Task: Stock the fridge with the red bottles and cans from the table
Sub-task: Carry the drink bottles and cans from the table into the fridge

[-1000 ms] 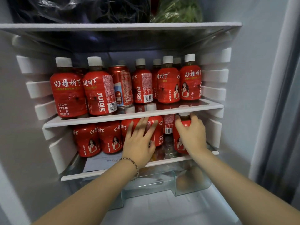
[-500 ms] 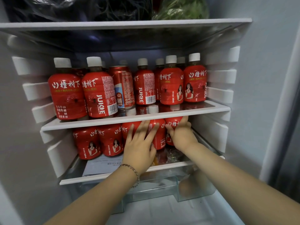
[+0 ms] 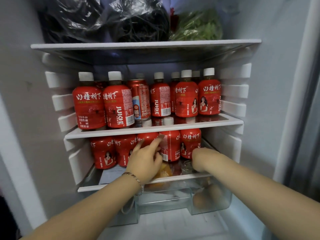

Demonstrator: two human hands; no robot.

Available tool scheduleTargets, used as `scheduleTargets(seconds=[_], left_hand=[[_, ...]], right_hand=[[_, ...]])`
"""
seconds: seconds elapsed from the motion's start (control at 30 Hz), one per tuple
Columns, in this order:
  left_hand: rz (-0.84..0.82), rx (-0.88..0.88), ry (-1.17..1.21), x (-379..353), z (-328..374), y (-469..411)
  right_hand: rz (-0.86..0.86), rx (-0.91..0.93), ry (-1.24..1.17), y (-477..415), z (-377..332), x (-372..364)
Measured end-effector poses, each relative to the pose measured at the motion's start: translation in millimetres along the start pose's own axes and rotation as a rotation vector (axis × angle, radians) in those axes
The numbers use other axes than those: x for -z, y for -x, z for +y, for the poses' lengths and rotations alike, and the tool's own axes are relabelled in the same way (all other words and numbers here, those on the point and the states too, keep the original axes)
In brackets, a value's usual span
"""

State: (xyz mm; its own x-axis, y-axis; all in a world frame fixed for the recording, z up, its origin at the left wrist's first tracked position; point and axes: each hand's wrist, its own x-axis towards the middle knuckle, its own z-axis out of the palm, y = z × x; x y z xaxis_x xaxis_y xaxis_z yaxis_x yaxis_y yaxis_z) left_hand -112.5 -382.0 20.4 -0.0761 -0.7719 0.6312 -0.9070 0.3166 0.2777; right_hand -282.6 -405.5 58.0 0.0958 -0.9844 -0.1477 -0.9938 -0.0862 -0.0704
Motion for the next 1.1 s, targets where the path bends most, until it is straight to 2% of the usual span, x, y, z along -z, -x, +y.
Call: scheduleTargets(seconds=[0.07, 0.2, 0.27, 0.33, 0.4, 0.47, 0.57, 0.63, 0.73, 0.9, 1.1], left_hand=[[0.11, -0.064, 0.02, 25, -2, 11], [0.432, -0.185, 0.154, 80, -11, 25], [0.577, -0.133, 0.171, 111, -14, 19], [0.637, 0.01, 0.187, 131, -17, 2], [0.608, 0.232, 0.205, 149, -21, -15], [0.518, 0.345, 0.147, 156, -22, -27], [0.385, 0.363, 0.106, 159, -28, -42], [0.352, 0.39, 0.14, 161, -33, -51], [0.321, 0.422, 0.013, 160, -33, -58], [0.343, 0.497, -0.099, 157, -28, -62], [0.349, 0.512, -0.1, 155, -28, -65]], right_hand=[[-0.016, 0.13, 0.013, 19, -10, 6], [0.181, 0.348, -0.143, 55, -34, 37], [0.379, 0.459, -0.255, 66, -54, 55], [0.592, 0.53, -0.442, 68, -73, 69], [0.698, 0.577, -0.563, 63, -98, 79], [0.667, 0.568, -0.612, 50, -122, 82], [0.602, 0.523, -0.638, 32, -149, 83], [0.635, 0.493, -0.623, 23, -158, 84], [0.731, 0.432, -0.629, 14, -160, 79], [0.7, 0.37, -0.812, 10, -161, 78], [0.726, 0.38, -0.881, 9, -162, 80]])
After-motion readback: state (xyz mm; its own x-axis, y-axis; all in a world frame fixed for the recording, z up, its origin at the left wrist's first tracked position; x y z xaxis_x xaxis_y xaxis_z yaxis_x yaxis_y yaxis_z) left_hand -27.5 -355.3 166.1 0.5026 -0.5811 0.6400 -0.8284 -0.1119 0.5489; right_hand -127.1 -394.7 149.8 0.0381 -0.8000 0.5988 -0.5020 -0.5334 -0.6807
